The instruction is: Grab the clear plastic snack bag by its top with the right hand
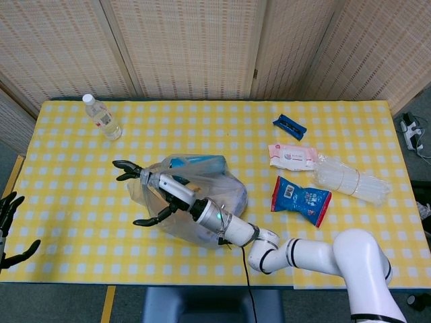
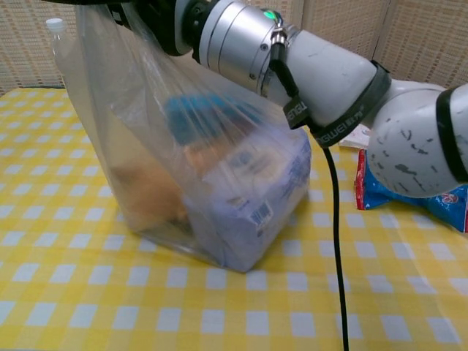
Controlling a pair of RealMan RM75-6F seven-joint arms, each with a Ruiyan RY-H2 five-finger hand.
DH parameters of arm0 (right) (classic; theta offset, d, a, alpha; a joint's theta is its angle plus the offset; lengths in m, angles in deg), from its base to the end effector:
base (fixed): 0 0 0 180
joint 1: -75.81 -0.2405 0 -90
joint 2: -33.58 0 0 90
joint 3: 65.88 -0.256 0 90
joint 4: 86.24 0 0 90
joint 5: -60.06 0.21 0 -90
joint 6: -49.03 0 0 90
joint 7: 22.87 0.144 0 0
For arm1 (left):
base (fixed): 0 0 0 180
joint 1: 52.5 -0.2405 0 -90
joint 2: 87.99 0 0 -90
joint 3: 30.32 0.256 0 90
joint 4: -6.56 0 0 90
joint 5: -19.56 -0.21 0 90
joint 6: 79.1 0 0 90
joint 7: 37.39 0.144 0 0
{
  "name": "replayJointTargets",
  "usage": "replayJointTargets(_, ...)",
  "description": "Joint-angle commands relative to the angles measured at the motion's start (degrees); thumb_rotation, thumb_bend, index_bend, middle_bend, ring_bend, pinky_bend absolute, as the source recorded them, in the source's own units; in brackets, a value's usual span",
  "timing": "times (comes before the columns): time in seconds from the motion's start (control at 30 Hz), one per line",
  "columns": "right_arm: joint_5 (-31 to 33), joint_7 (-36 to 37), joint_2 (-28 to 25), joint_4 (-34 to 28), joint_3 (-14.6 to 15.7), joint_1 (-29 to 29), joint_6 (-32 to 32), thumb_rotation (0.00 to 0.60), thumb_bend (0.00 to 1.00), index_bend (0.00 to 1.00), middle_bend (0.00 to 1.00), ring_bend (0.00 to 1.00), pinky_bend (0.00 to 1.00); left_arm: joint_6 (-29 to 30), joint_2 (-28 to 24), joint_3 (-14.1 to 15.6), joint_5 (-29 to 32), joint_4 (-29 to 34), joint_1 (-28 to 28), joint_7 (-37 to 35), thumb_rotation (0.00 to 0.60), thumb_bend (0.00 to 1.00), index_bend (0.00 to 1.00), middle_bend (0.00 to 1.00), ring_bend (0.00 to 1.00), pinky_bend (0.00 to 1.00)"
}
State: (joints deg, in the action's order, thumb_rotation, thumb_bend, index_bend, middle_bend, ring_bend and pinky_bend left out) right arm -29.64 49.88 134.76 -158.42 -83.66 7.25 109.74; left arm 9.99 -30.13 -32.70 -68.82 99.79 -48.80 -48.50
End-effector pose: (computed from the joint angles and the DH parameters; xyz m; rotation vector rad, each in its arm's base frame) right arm 0.0796 -0.3473 -0.0375 -1.4546 1.5932 -1.6583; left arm -0.3092 0.1729 0.1980 -1.3429 -0.9255 -1.0324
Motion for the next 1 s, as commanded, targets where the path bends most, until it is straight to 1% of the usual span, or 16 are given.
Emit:
replayJointTargets(0.03,1.0,1.0,0.9,0.3,-0.6,-0.6,-0.9,0.6,0.24,0.0,0.06,0.15,0.0,0.2,-0.1,-0.1,0.1,-0.2,-0.1,-0.4,0.6,0.28,0.0,0.05,0.0,0.0)
replayJointTargets(0.13,2.6,2.3,1.5,0.1,-1.2,-0.6,-1.5,0.6,0.24,0.01,0.11,0.18,0.03,0.1,-0.2,-0.1,0.3,-0.3,-0.2,-0.9,0.6,0.28,0.0,0.05,0.0,0.0)
replayJointTargets(0.17,3.2,2.7,1.7,0.0,-1.5,-0.6,-1.7,0.6,0.24,0.03,0.15,0.21,0.06,0.1,-0.3,-0.1,0.2,-0.3,-0.2,-1.0,0.6,0.28,0.0,0.05,0.0,0.0)
replayJointTargets(0.2,4.8,4.2,2.1,-0.8,-2.3,-0.1,-1.9,0.6,0.24,0.08,0.19,0.24,0.12,0.2,-0.3,-0.1,0.1,-0.4,-0.2,-1.3,0.6,0.28,0.0,0.05,0.0,0.0)
replayJointTargets(0.23,5.9,5.8,2.1,-1.6,-2.9,0.2,-2.2,0.6,0.24,0.12,0.22,0.26,0.18,0.2,-0.4,-0.1,0.0,-0.4,-0.3,-1.4,0.6,0.28,0.0,0.05,0.0,0.0)
replayJointTargets(0.27,7.2,7.3,2.1,-2.4,-3.6,0.5,-2.6,0.6,0.24,0.21,0.29,0.33,0.33,0.2,-0.4,-0.1,0.0,-0.5,-0.3,-1.6,0.6,0.28,0.0,0.05,0.0,0.0)
replayJointTargets(0.3,9.1,9.5,2.0,-3.7,-4.7,0.9,-3.4,0.6,0.24,0.27,0.33,0.37,0.42,0.3,-0.4,-0.1,-0.1,-0.5,-0.3,-1.7,0.6,0.28,0.0,0.05,0.0,0.0)
replayJointTargets(0.33,10.7,11.1,1.8,-4.9,-5.5,1.3,-4.3,0.6,0.24,0.36,0.41,0.44,0.56,0.3,-0.4,-0.1,-0.1,-0.5,-0.3,-1.7,0.6,0.28,0.0,0.05,0.0,0.0)
replayJointTargets(0.37,13.0,13.0,1.4,-6.4,-6.8,1.7,-5.7,0.6,0.25,0.42,0.46,0.5,0.63,0.3,-0.4,-0.1,-0.2,-0.5,-0.3,-1.7,0.6,0.28,0.0,0.05,0.0,0.0)
replayJointTargets(0.4,14.4,14.5,0.9,-7.6,-7.6,2.0,-6.8,0.6,0.26,0.47,0.5,0.54,0.66,0.3,-0.4,-0.1,-0.2,-0.5,-0.3,-1.7,0.6,0.28,0.0,0.05,0.0,0.0)
replayJointTargets(0.47,17.1,16.6,-0.3,-9.7,-9.4,2.7,-9.0,0.6,0.34,0.55,0.59,0.61,0.72,0.2,-0.4,0.0,-0.2,-0.5,-0.2,-1.7,0.6,0.28,0.0,0.05,0.0,0.0)
replayJointTargets(0.57,19.1,16.2,-1.7,-11.9,-11.0,3.5,-10.8,0.6,0.49,0.6,0.65,0.66,0.82,0.0,-0.4,0.0,-0.3,-0.4,-0.2,-1.4,0.6,0.28,0.0,0.05,0.0,0.0)
replayJointTargets(0.63,19.8,14.8,-2.4,-13.1,-11.6,4.0,-10.9,0.6,0.56,0.63,0.68,0.69,0.86,0.0,-0.3,0.1,-0.4,-0.4,-0.1,-1.3,0.6,0.28,0.0,0.05,0.0,0.0)
replayJointTargets(0.67,20.2,14.0,-2.9,-14.2,-12.0,4.4,-11.0,0.6,0.58,0.65,0.7,0.7,0.88,-0.1,-0.3,0.1,-0.4,-0.4,-0.1,-1.2,0.6,0.28,0.0,0.05,0.0,0.0)
replayJointTargets(0.8,20.6,11.9,-4.8,-18.0,-13.1,6.0,-11.1,0.6,0.58,0.66,0.74,0.73,0.92,0.0,-0.1,0.4,-0.7,-0.4,-0.3,-0.8,0.6,0.28,0.0,0.05,0.0,0.0)
replayJointTargets(1.0,22.0,7.6,-8.6,-25.4,-15.6,8.5,-10.3,0.6,0.59,0.66,0.74,0.74,0.92,-0.6,0.2,0.4,-0.9,-0.4,0.1,-0.3,0.6,0.28,0.0,0.05,0.0,0.0)
